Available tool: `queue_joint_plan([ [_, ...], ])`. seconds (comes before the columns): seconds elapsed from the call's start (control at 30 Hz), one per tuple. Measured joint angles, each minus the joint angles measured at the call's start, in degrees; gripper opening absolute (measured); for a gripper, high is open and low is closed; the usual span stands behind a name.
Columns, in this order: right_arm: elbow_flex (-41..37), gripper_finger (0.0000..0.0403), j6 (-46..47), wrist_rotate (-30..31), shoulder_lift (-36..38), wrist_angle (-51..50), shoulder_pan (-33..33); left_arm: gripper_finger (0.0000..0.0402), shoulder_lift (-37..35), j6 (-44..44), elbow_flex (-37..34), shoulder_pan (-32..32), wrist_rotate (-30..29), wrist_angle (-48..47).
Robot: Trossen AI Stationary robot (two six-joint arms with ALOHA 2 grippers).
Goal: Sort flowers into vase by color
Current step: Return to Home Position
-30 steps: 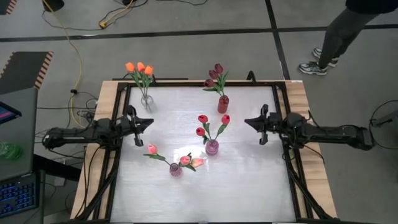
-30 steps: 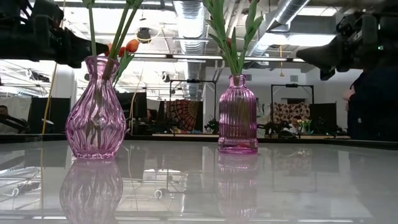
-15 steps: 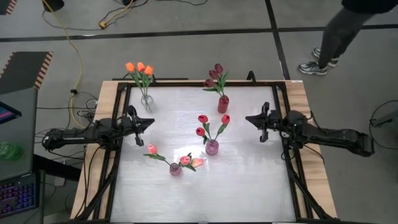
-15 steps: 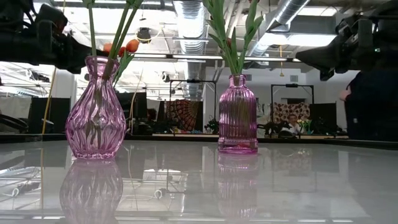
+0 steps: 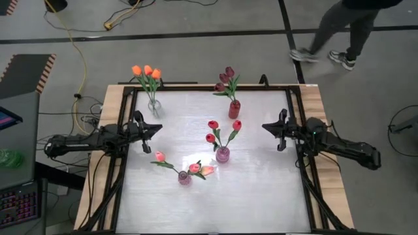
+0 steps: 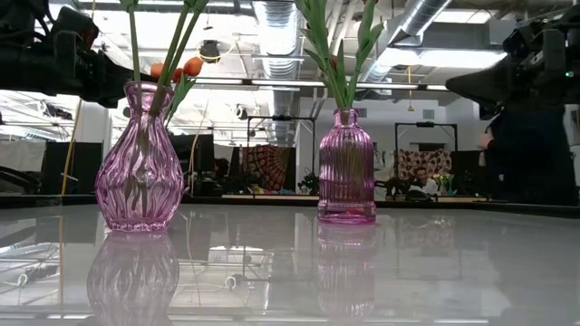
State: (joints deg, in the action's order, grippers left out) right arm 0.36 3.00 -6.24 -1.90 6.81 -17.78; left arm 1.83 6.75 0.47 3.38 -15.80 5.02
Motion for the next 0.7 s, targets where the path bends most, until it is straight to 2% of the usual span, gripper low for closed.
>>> queue_joint_plan([
  [0.2,0.5,0.0027,-0.4,1.4,1.5,-6.2,0.0,0.0009,0.0,0.0,0.0,0.0,-0.1,0.6],
  [0.4,0.8,0.0030,-1.6,7.5,1.8,-7.6,0.0,0.0009,0.0,0.2,0.0,0.0,-0.1,0.5],
  [0.7,0.8,0.0033,-4.5,7.8,1.8,-7.9,0.0,0.0009,0.0,0.0,0.0,0.0,-1.3,0.5],
])
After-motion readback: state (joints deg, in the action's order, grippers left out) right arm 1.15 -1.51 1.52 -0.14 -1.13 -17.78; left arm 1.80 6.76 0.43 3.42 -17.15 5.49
